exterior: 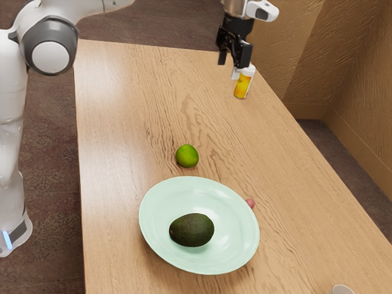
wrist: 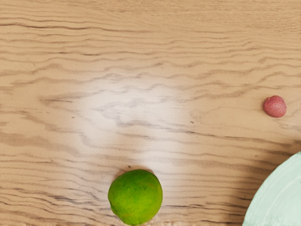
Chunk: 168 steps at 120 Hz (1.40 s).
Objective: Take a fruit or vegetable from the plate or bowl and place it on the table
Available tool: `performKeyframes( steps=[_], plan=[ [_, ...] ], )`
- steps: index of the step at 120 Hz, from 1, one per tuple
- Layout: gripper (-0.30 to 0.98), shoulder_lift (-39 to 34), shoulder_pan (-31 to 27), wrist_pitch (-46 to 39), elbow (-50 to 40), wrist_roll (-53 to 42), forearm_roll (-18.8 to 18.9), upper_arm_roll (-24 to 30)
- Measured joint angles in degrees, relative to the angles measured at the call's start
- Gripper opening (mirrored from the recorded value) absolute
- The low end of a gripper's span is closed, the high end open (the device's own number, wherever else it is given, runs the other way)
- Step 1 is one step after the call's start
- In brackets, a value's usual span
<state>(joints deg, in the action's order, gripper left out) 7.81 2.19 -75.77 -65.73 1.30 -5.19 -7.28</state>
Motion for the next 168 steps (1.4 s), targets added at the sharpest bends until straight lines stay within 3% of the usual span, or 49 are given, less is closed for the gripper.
performKeyframes(
  steps=[28, 42, 48, 58, 68, 73, 79, 89, 104, 115, 127, 153, 168],
  plan=[
    [0.67, 0.73, 0.54, 2.00, -0.81, 1.12, 0.76, -0.05],
    [0.67, 4.22, -0.46, 4.09, -6.44, 1.59, 0.50, -0.20],
    [0.67, 2.28, 0.16, 2.99, -10.61, 1.77, 0.40, 0.66],
    [0.67, -12.41, -11.40, -2.75, -30.49, 1.93, 0.75, 13.09],
    [0.67, -28.38, -35.82, -7.98, -43.20, 1.53, -1.55, 37.35],
    [0.67, -28.61, -42.79, -9.88, -42.93, 1.08, -2.86, 45.13],
    [0.67, -24.22, -46.29, -11.79, -39.86, 0.67, -3.00, 51.39],
    [0.67, -21.76, -47.88, -14.47, -37.83, 0.36, -2.79, 57.35],
    [0.67, -28.10, -51.43, -19.45, -40.83, -0.05, -4.73, 66.01],
    [0.67, -34.75, -62.17, -22.51, -40.93, -0.58, -10.24, 76.86],
    [0.67, -40.99, -70.83, -25.41, -39.25, -1.61, -16.84, 84.35],
    [0.67, -42.92, -69.90, -27.85, -39.97, -3.44, -25.74, 87.18],
    [0.67, -41.34, -70.00, -25.68, -41.64, -4.11, -28.24, 87.27]
  ],
)
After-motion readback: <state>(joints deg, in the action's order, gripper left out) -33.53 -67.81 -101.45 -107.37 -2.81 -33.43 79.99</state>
